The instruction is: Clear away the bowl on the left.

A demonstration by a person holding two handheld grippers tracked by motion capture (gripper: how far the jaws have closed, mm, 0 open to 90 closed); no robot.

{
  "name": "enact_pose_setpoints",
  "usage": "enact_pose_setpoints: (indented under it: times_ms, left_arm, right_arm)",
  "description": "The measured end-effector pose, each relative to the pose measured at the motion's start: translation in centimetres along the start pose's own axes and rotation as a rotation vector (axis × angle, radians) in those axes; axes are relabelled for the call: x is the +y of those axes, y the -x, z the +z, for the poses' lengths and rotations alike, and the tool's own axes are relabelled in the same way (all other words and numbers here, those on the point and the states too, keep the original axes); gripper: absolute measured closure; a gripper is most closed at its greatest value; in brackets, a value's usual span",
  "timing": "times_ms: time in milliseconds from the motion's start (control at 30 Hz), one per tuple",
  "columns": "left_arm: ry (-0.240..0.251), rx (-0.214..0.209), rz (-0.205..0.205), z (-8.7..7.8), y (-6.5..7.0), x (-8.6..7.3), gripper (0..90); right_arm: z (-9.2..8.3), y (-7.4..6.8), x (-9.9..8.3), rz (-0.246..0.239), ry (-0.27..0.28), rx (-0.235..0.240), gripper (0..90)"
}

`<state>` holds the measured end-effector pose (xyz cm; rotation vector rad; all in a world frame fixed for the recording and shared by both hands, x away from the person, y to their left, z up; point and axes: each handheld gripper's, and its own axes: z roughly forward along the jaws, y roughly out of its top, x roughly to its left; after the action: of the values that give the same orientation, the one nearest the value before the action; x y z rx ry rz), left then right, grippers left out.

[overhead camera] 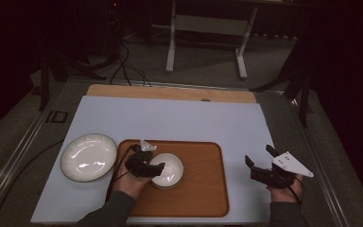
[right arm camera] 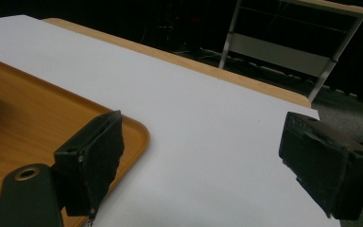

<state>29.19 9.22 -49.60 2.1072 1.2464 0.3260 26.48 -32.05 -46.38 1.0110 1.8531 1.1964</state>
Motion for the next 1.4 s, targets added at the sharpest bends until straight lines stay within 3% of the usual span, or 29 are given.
enact_pose_setpoints:
  times_ms: [167, 433, 700, 900, 1000, 1400]
  left_arm:
    - [0.017, 0.01, 0.012, -0.6, 0.0, 0.2, 35.4]
    - [0.064, 0.013, -0.004, -1.7, -0.4, 0.5, 34.6]
    - [0.132, 0.035, -0.018, -3.9, -1.4, 1.0, 35.8]
    - [0.226, 0.091, -0.052, -6.2, -2.6, 1.1, 38.0]
    - [0.264, 0.122, -0.047, -7.4, -3.1, 1.2, 37.8]
    - [0.353, 0.234, -0.081, -10.9, -6.4, 0.3, 35.2]
  right_arm:
    - [0.0, 0.0, 0.0, 0.0, 0.001, -0.002, 14.2]
    - [0.0, 0.0, 0.0, -0.001, 0.001, -0.002, 14.2]
    - [0.0, 0.0, 0.0, 0.001, 0.003, -0.002, 14.2]
    - [0.0, 0.0, 0.0, 0.002, 0.002, -0.003, 14.2]
    - [0.0, 0.1, 0.0, 0.002, 0.003, -0.003, 14.2]
    - [-0.1, 0.1, 0.0, 0.007, 0.005, -0.004, 14.2]
